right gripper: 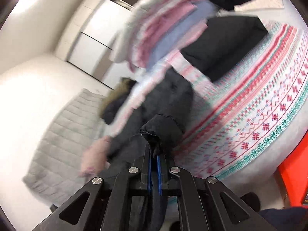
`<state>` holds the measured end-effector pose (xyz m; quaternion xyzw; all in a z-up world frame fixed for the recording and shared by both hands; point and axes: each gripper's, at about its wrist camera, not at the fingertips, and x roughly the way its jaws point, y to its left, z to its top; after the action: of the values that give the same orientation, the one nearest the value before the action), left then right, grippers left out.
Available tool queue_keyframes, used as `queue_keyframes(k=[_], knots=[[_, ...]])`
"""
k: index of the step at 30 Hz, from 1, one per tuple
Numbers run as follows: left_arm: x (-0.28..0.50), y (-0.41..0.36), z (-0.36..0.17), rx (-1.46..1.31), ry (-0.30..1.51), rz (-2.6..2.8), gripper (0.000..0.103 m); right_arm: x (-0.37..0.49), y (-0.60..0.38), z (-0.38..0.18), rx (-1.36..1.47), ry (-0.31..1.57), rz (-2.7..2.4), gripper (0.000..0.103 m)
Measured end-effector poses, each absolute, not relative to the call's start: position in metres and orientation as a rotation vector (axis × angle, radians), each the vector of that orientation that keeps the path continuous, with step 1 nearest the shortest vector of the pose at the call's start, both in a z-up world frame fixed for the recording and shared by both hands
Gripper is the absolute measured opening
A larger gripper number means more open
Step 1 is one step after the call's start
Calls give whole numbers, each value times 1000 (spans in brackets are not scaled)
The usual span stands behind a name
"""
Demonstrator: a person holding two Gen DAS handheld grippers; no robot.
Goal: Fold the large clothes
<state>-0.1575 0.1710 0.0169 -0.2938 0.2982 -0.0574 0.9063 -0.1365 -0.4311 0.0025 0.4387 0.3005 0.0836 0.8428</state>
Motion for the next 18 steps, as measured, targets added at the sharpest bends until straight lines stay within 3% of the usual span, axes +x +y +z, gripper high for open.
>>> queue_keyframes(k=[6, 18], knots=[[-166, 167, 50, -588, 537, -134, 7, -144, -427, 45, 875, 555, 218, 4], [-84, 175, 72, -727, 557, -75, 7, -68, -426, 68, 924, 561, 224, 4]])
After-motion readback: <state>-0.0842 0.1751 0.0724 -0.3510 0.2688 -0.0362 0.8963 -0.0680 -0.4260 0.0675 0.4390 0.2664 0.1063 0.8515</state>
